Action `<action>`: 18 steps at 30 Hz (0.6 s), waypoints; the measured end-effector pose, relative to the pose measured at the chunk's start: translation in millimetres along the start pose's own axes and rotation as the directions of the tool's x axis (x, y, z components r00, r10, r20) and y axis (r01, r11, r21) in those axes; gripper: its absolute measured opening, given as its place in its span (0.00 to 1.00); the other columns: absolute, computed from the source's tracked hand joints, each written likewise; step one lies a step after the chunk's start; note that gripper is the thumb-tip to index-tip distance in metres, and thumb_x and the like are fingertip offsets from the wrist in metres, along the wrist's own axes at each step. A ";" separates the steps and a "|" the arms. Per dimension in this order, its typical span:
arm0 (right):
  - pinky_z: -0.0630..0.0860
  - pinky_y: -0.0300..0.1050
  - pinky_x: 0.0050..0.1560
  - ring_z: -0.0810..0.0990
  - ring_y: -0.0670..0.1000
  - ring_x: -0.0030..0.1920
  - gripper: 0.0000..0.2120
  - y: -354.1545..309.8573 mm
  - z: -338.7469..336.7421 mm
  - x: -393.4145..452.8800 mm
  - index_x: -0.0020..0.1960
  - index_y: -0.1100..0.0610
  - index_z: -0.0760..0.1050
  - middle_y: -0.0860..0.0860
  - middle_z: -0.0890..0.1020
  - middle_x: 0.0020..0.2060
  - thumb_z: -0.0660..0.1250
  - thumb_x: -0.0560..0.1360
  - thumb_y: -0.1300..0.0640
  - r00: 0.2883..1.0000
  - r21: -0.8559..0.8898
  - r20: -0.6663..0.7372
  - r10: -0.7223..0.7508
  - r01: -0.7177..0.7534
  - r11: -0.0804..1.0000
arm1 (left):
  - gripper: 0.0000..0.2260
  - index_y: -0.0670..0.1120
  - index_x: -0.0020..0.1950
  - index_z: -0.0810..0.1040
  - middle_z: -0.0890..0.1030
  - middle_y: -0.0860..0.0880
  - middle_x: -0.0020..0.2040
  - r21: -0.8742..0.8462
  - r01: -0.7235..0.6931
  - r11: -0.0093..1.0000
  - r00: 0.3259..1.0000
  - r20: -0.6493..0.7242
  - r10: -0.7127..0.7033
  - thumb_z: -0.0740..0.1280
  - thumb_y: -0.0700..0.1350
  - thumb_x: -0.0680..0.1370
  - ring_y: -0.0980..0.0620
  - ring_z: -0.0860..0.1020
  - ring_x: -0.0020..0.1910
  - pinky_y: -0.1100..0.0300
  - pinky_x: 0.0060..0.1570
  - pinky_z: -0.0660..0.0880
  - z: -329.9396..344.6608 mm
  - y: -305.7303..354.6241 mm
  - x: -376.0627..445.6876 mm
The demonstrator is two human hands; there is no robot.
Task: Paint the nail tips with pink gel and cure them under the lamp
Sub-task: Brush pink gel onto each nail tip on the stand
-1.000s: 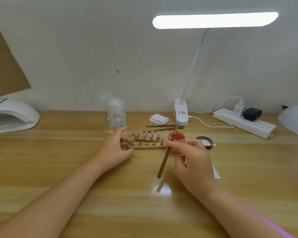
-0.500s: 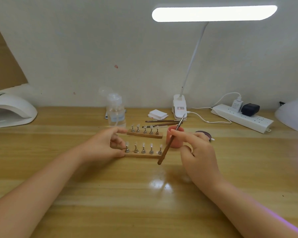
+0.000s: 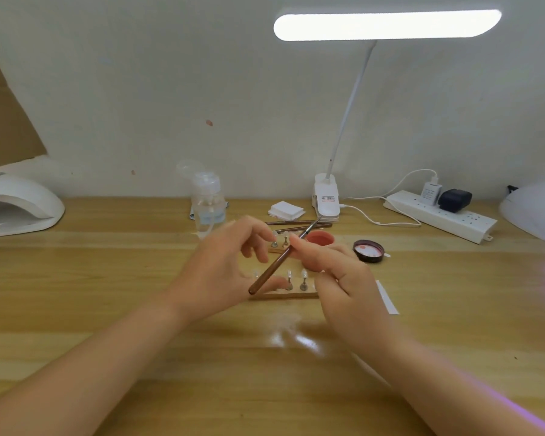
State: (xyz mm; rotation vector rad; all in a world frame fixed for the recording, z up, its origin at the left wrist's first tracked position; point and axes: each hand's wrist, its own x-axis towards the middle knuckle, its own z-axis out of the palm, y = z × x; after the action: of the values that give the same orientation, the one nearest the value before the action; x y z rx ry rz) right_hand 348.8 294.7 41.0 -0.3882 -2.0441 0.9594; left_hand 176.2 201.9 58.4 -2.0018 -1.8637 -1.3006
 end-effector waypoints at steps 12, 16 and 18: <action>0.70 0.28 0.35 0.75 0.40 0.32 0.27 -13.4 -17.9 20.0 0.62 0.43 0.74 0.42 0.85 0.45 0.62 0.71 0.69 0.998 -0.045 -0.062 0.009 -0.012 0.999 | 0.06 0.59 0.47 0.70 0.77 0.51 0.40 -0.360 0.032 0.932 0.922 -0.349 -0.167 0.65 0.48 0.76 0.52 0.75 0.35 0.62 0.33 0.73 28.9 6.1 -9.2; 0.76 0.43 0.45 0.78 0.40 0.41 0.24 16.1 -61.9 56.7 0.65 0.47 0.72 0.42 0.82 0.45 0.65 0.72 0.63 0.935 -0.319 -0.142 0.326 -0.355 0.879 | 0.11 0.62 0.46 0.72 0.78 0.61 0.40 -0.433 0.131 0.892 0.882 -0.359 -0.304 0.67 0.44 0.75 0.63 0.75 0.36 0.70 0.36 0.73 28.9 -4.4 -8.5; 0.74 0.43 0.46 0.77 0.40 0.44 0.27 32.1 -73.4 60.3 0.69 0.47 0.68 0.44 0.81 0.49 0.68 0.72 0.60 0.915 -0.431 -0.089 0.393 -0.391 0.813 | 0.09 0.58 0.46 0.73 0.77 0.62 0.39 -0.469 0.156 0.869 0.859 -0.370 -0.354 0.67 0.43 0.75 0.64 0.75 0.37 0.71 0.37 0.73 29.6 -7.4 -7.8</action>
State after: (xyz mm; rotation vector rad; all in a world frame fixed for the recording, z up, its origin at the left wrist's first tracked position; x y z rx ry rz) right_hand 367.7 386.2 77.4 -1.0914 -2.2255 0.7112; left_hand 185.5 215.5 31.6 -1.4238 -1.7717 -2.1918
